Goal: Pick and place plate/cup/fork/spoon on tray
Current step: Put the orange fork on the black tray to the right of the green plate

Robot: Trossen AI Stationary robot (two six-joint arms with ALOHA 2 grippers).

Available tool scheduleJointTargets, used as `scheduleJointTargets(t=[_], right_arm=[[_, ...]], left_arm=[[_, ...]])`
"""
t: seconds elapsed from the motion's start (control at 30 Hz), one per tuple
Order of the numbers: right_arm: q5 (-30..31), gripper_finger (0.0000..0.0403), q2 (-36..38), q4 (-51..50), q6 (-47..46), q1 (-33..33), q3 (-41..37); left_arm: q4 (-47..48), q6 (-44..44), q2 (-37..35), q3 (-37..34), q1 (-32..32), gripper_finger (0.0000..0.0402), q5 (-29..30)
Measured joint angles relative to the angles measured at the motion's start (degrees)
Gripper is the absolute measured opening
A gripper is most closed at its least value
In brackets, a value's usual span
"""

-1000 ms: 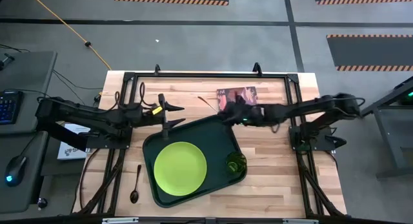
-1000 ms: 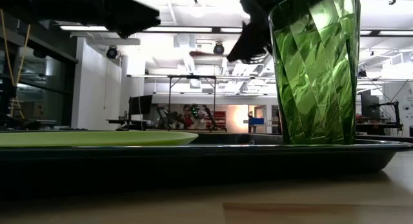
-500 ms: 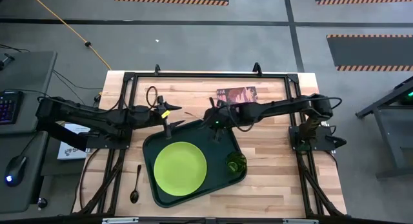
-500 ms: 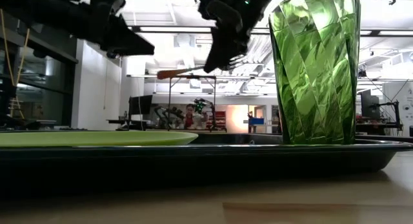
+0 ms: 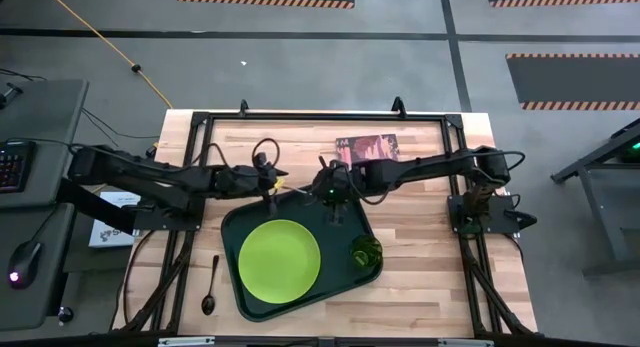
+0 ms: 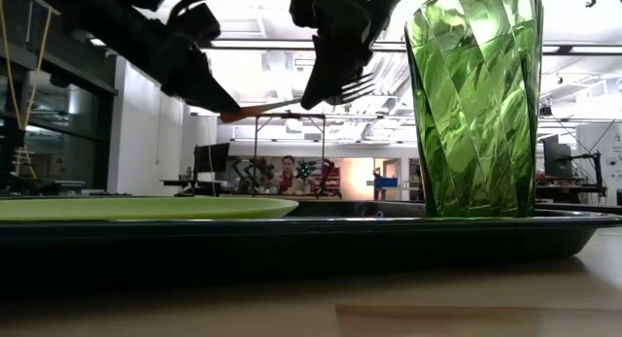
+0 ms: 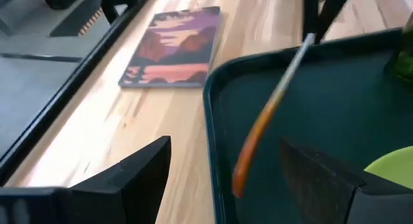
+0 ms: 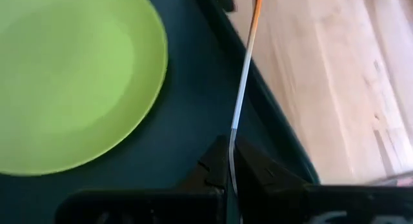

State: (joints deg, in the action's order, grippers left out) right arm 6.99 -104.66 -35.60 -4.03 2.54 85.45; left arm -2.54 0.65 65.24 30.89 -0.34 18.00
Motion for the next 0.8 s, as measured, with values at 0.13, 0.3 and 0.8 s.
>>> scheduleJointTargets(t=[0.13,0.3,0.8], right_arm=[[0.0,0.0000,0.0,-0.2,0.6,0.9,0.0],[-1.5,0.0000,0.0,-1.3,1.5,1.3,0.0],[-1.3,0.0000,0.0,-1.9,1.5,1.6,0.0]], left_arm=[[0.3,1.2,3.0,2.0,0.0,0.0272,-5.1],[0.5,2.5,5.4,3.2,0.0,0.0266,-9.3],[1.5,2.1,6.1,3.4,0.0,0.0023,-11.8]])
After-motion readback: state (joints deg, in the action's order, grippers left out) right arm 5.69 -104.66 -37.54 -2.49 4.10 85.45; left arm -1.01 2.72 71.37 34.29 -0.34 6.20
